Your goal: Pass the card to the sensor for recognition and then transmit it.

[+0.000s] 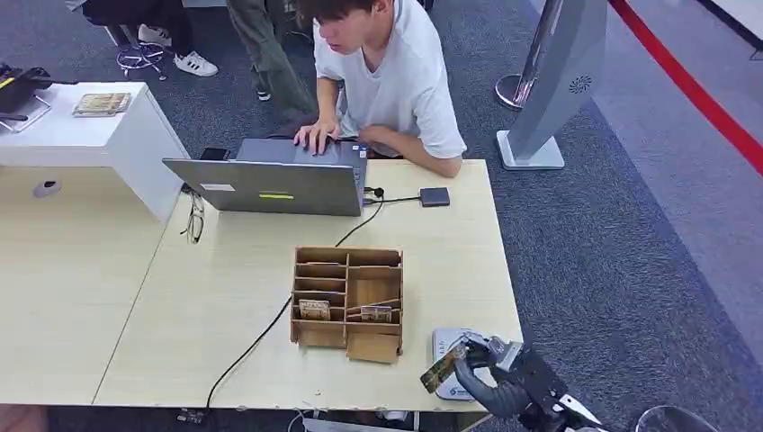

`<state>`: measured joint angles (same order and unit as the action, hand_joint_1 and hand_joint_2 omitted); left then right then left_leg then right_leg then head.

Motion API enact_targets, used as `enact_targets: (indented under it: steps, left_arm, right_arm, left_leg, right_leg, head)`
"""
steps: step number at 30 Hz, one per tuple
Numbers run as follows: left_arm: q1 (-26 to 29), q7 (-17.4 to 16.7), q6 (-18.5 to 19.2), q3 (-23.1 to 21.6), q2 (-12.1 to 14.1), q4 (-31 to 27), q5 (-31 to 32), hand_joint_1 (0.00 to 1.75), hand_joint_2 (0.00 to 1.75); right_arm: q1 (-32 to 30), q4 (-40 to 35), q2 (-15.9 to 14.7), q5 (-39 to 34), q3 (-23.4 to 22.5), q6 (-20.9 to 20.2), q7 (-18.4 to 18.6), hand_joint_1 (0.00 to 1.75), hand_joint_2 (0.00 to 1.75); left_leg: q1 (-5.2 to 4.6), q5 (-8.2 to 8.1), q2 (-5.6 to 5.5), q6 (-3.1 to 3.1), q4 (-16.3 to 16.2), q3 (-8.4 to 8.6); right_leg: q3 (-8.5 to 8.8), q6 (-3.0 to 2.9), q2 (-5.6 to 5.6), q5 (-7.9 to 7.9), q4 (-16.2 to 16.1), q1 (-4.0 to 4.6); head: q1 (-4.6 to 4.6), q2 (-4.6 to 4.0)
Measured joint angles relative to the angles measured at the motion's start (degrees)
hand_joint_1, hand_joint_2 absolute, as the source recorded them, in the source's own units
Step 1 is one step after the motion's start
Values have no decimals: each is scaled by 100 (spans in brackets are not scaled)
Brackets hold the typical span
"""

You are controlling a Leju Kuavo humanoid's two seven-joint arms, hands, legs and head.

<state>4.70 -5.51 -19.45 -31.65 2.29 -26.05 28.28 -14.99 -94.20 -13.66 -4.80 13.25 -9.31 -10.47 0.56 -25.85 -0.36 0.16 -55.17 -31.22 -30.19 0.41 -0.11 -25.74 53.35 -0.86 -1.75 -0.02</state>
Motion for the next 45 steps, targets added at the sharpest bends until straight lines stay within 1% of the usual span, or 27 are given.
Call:
enact_targets:
  steps: [2, 11, 21, 39, 45]
  left_arm:
    - [4, -30, -22, -41, 11, 2, -57, 0, 0]
    - [4, -63, -44, -190, 48, 0, -194, 0, 0]
    - [8, -109, -114, -341, 66, 0, -372, 0, 0]
    - [9, -184, -153, -505, 112, -15, -529, 0, 0]
    - [9, -186, -153, -505, 112, -17, -533, 0, 0]
  right_arm:
    - [7, -33, -26, 178, 7, 135, 81, 175, 175]
    - [67, -59, -103, 308, 57, 266, 164, 175, 175]
    - [125, -59, -149, 835, 138, 625, 398, 175, 175]
    - [263, -15, -149, 1363, 315, 907, 655, 175, 175]
    - [264, -13, -149, 1370, 317, 911, 664, 175, 175]
  left_leg:
    - [0, 0, 0, 0, 0, -1]
    - [0, 0, 0, 0, 0, -1]
    - [0, 0, 0, 0, 0, -1]
    - [0, 0, 0, 0, 0, -1]
    - [0, 0, 0, 0, 0, -1]
  right_leg:
    - [0, 0, 0, 0, 0, 0]
    - [0, 0, -1, 0, 0, 0]
    - [-1, 0, 0, 0, 0, 0]
    - [0, 0, 0, 0, 0, 0]
    - [0, 0, 0, 0, 0, 0]
  head:
    - [0, 0]
    - [0, 0]
    - [2, 0]
    - [2, 0]
    - [2, 0]
